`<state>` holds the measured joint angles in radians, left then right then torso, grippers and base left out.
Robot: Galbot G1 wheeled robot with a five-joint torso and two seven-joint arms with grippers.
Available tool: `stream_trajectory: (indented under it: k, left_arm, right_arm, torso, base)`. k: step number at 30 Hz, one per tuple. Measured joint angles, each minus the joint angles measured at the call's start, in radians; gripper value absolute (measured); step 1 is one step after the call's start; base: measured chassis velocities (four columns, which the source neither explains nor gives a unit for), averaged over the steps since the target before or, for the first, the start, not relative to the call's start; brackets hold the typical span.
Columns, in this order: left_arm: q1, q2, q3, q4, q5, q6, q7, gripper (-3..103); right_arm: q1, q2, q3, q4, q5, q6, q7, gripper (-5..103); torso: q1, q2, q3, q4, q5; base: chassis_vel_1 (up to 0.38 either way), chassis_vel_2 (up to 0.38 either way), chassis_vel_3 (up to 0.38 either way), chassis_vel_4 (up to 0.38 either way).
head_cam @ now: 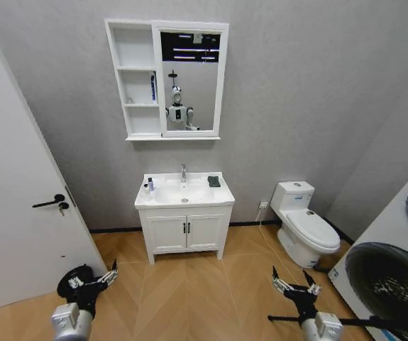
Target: Move facial cleanser and shampoo from washbasin to cabinet, then wipe washbasin with towel.
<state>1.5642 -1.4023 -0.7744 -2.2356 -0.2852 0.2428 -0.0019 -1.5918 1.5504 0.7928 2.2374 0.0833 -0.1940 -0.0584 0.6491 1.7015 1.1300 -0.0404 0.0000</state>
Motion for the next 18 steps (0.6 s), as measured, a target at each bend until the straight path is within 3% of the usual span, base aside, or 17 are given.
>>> stream_trajectory:
  k: [2, 5, 10, 18]
  left_arm:
    - [-0.006, 0.012, -0.009, -0.005, -0.036, -0.030, 0.058, 100]
    - [-0.006, 0.013, -0.017, -0.003, -0.041, -0.075, 0.111, 100]
    - [0.001, 0.007, -0.015, 0.000, -0.048, -0.108, 0.143, 100]
    - [0.004, 0.001, -0.012, 0.044, -0.041, -0.171, 0.200, 100]
  right_arm:
    - [0.011, -0.020, -0.010, 0.061, 0.004, -0.017, -0.085, 100]
    - [0.017, -0.031, -0.030, 0.105, -0.018, -0.031, -0.135, 100]
    - [0.018, -0.025, -0.047, 0.115, -0.036, -0.043, -0.144, 100]
    - [0.003, 0.002, -0.045, 0.047, -0.081, 0.067, -0.160, 100]
  torso:
    - [0.000, 0.000, 0.000, -0.0001, -0.0002]
    - [0.000, 0.000, 0.000, 0.0000, -0.0002]
    - [0.000, 0.000, 0.000, 0.0000, -0.0001]
    - [0.000, 0.000, 0.000, 0.0000, 0.0000]
  base:
    - [0.000, 0.000, 0.000, 0.000]
    - [0.000, 0.000, 0.000, 0.000]
    - [0.000, 0.000, 0.000, 0.000]
    - [0.000, 0.000, 0.000, 0.000]
